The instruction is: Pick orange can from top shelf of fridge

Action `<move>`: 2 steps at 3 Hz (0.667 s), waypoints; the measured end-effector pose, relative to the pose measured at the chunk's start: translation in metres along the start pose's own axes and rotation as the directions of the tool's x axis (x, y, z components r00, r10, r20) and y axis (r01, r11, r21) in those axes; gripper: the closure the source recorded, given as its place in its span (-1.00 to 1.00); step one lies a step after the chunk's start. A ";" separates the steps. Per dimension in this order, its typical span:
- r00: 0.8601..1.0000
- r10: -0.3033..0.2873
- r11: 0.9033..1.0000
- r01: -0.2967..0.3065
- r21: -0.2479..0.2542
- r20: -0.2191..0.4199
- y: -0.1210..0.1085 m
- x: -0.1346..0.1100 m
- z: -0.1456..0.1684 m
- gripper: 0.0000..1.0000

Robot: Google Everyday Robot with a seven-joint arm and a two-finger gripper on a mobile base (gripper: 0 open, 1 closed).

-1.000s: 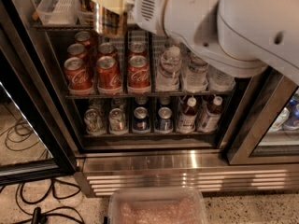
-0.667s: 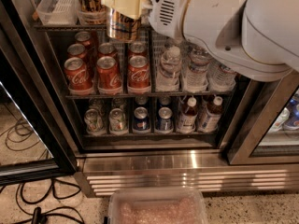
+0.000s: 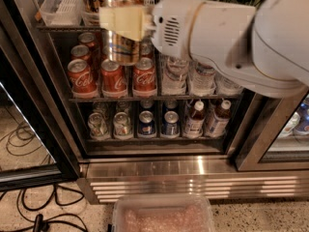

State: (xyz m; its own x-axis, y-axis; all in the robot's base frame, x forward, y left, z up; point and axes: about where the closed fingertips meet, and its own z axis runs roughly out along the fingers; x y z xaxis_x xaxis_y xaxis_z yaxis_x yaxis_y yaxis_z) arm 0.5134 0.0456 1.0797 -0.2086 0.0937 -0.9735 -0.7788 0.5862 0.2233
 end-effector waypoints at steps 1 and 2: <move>0.993 0.088 0.995 -0.091 -0.028 -0.082 0.030 0.049 -0.029 1.00; 0.976 0.163 0.985 -0.169 -0.031 -0.142 0.062 0.084 -0.062 1.00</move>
Offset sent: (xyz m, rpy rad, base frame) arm -0.1641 -0.1193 -0.1028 0.0386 0.3383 -0.1373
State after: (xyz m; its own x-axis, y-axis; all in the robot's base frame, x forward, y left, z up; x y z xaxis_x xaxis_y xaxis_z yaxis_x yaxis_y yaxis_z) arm 0.4108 0.0396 1.0147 -0.4145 0.0722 -0.9072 -0.7505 0.5368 0.3856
